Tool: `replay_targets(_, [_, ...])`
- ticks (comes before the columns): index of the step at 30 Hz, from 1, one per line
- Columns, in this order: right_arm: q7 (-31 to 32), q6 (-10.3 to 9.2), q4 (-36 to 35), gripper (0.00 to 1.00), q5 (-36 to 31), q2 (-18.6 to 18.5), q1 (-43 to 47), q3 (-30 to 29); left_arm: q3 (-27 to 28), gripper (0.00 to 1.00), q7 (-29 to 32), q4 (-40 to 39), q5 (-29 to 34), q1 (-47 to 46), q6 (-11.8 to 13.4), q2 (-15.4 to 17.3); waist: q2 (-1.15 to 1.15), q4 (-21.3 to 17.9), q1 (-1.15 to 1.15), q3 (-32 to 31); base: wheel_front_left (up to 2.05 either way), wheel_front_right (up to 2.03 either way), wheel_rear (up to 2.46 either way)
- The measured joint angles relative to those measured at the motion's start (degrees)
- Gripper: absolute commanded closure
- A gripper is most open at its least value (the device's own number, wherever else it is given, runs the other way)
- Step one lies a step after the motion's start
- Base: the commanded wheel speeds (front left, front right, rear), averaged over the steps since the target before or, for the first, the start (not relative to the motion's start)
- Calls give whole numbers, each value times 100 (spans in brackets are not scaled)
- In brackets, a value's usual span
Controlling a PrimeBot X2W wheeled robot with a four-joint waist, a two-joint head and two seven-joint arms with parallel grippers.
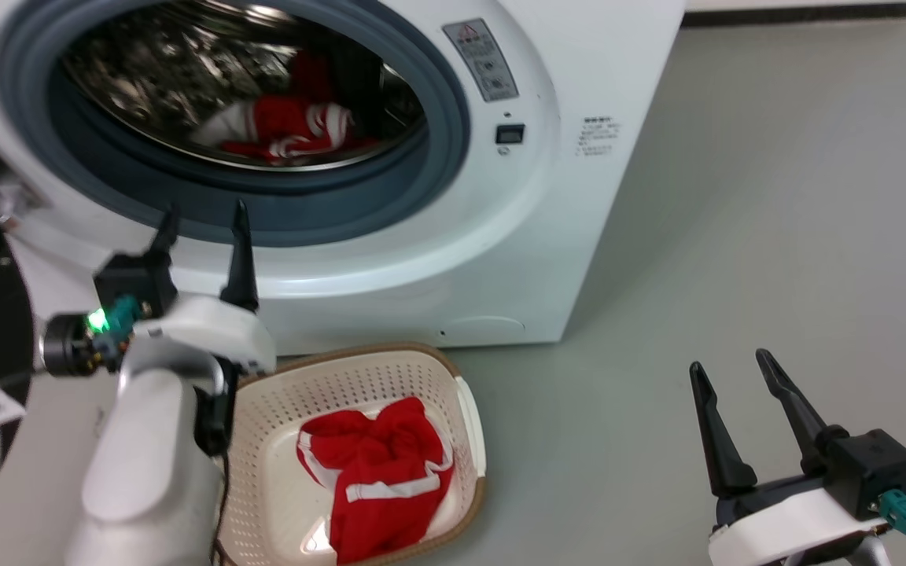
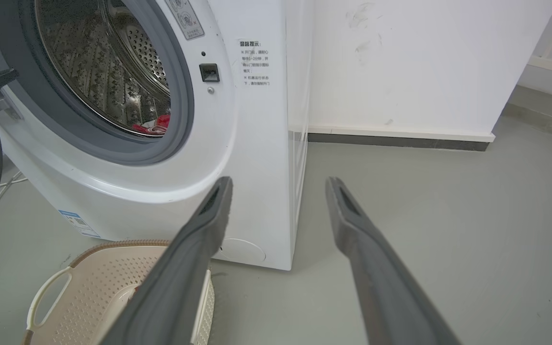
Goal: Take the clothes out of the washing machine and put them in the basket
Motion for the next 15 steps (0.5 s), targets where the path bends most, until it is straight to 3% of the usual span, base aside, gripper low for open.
replay_targets(8, [-221,0,153,0,118,-2,-410,174,-2,0,401,1214,54,-1470,-155,541,0,-379,0,773,0,0,0])
replay_targets(15, [-485,0,403,0,269,-4,-924,437,-83,0,1136,1972,108,-2753,-292,962,0,-672,1,1632,0,0,0])
